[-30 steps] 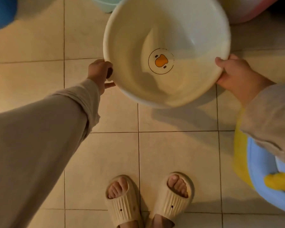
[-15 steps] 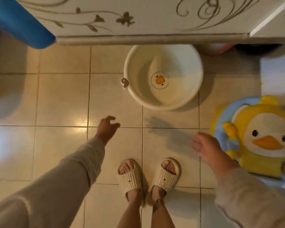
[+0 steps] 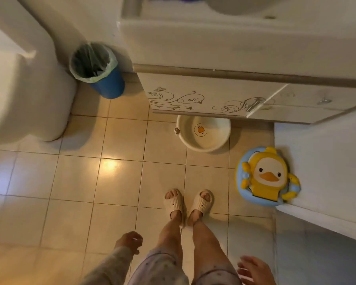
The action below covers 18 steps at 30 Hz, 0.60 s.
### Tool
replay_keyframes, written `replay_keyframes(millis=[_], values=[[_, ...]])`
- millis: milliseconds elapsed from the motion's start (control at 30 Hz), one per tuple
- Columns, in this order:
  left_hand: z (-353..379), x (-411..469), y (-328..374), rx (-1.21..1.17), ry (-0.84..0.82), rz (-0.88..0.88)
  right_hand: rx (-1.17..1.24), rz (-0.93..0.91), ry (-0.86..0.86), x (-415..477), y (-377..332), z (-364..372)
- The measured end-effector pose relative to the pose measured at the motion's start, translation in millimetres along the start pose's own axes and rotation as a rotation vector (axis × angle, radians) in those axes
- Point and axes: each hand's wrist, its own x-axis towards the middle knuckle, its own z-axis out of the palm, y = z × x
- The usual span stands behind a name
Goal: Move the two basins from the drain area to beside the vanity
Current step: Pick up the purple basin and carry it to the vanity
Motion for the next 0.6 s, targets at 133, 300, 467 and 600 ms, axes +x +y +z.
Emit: replay_keyframes(millis=[133, 300, 467, 600], values=[[-19, -30, -1, -0.066, 0.055, 0.088, -0.034, -0.062, -0.048, -25, -25, -11], [-24, -50, -2, -0.247, 0.097, 0.156, -0.255, -0.136, -0.096, -41, -50, -28], [-25, -64, -7, -0.465, 0.145, 0.211, -0.765, -0.315, -0.147, -37, -74, -44], [6, -69, -45, -0.673, 0.206, 0.159, -1.061, -0.515, -0.179, -32, -99, -40]])
